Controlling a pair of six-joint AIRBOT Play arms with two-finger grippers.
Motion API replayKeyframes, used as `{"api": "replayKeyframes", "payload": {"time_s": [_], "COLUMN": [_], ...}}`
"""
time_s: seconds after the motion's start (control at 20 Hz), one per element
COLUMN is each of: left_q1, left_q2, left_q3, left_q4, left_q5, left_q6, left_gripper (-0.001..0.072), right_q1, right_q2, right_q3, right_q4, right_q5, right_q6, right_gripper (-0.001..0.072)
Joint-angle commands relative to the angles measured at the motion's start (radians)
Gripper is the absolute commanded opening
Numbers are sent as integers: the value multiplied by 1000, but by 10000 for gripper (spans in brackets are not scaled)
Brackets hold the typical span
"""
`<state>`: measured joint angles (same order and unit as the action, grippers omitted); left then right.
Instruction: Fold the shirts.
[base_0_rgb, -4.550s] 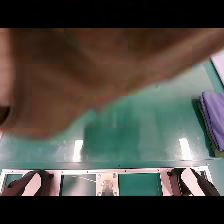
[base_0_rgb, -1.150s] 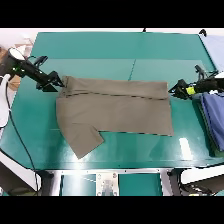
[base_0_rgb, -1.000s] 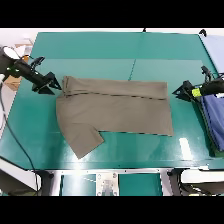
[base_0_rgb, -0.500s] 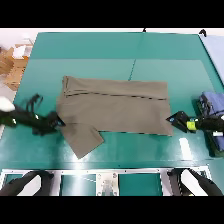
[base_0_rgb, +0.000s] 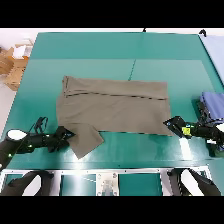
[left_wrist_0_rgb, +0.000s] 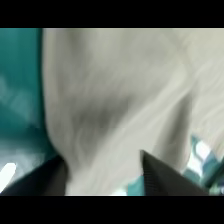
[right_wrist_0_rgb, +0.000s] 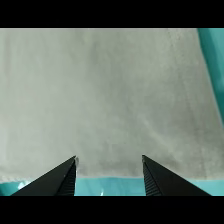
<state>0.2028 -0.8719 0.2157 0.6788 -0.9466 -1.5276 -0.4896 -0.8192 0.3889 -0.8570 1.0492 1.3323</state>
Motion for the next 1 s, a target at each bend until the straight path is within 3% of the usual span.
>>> {"api": "replayKeyframes", "payload": {"time_s": [0.0,0.05,0.1,0.3,0.55,0.65,0.7,0.75,0.85,0.95], "left_q1": [0,0,0,0,0,0,0,0,0,0], "left_q2": [3,3,3,3,3,3,3,3,3,3], "left_q3": [-17,-17,-17,-17,-17,-17,-17,-17,-17,-17], "left_q4": [-165,-192,-193,-188,-189,-190,-190,-190,-190,-190], "left_q5": [72,55,33,-44,-40,-29,-26,-22,-19,-14], "left_q6": [126,155,166,203,206,215,225,225,225,225], "left_gripper": [250,111,23,25,25,24,24,24,24,24], "right_q1": [-1,-5,-15,-106,-137,-137,-137,-137,-137,-137], "right_q2": [3,3,3,3,14,16,16,16,16,16], "right_q3": [-4,-4,-4,-5,-32,-67,-84,-100,-120,-129], "right_q4": [8,8,7,-10,-65,-99,-109,-107,-105,-102], "right_q5": [-27,-29,-24,74,176,179,170,150,83,-32], "right_q6": [4,10,32,66,133,163,178,183,205,209], "right_gripper": [473,473,473,469,466,405,408,414,530,538]}}
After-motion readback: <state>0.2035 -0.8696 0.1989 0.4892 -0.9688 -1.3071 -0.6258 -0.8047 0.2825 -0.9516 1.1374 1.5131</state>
